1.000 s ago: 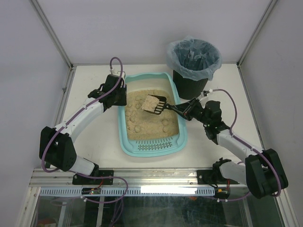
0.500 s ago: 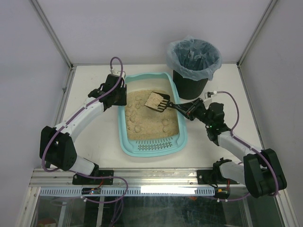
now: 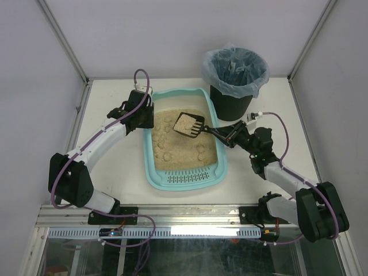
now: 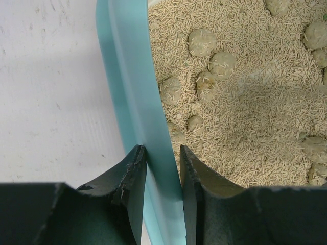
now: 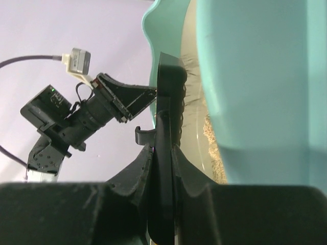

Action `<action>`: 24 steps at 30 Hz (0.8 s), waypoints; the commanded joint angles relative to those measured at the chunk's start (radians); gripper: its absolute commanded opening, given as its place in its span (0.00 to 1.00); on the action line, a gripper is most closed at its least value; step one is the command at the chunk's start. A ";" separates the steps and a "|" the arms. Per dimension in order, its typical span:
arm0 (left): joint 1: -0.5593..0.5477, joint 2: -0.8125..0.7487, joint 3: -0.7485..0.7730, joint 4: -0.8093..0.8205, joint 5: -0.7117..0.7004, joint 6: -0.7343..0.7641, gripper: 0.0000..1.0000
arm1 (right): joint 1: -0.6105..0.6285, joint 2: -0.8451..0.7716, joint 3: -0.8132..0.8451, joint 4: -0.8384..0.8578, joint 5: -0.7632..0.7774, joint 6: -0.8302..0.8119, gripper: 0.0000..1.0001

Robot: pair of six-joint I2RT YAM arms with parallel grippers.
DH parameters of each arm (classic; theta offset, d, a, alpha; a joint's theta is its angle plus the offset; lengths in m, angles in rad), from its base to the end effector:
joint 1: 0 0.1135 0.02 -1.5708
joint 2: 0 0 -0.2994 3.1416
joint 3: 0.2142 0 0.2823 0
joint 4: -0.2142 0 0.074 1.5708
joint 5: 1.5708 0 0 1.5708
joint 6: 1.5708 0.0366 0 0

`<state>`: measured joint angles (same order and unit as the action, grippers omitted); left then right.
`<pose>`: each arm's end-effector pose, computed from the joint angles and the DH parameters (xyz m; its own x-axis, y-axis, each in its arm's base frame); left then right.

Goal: Clean the litter box

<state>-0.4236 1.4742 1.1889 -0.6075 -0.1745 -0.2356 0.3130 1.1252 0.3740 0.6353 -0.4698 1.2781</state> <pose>0.3141 -0.1347 0.3057 -0.7617 0.0913 -0.6415 0.1314 0.9912 -0.0149 0.2227 0.0895 0.2269 -0.7042 0.6694 -0.2365 -0.0973 0.2389 0.9662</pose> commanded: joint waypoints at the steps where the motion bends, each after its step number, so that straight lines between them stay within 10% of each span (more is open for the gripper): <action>1: 0.012 0.034 0.018 0.036 0.035 0.023 0.08 | 0.002 0.005 0.034 0.131 -0.064 0.030 0.00; 24: 0.013 0.033 0.011 0.036 0.026 0.025 0.11 | -0.041 -0.028 0.014 0.047 -0.043 0.109 0.00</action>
<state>-0.4236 1.4754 1.1908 -0.6098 -0.1749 -0.2356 0.3233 1.1820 0.4004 0.6827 -0.5507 1.3598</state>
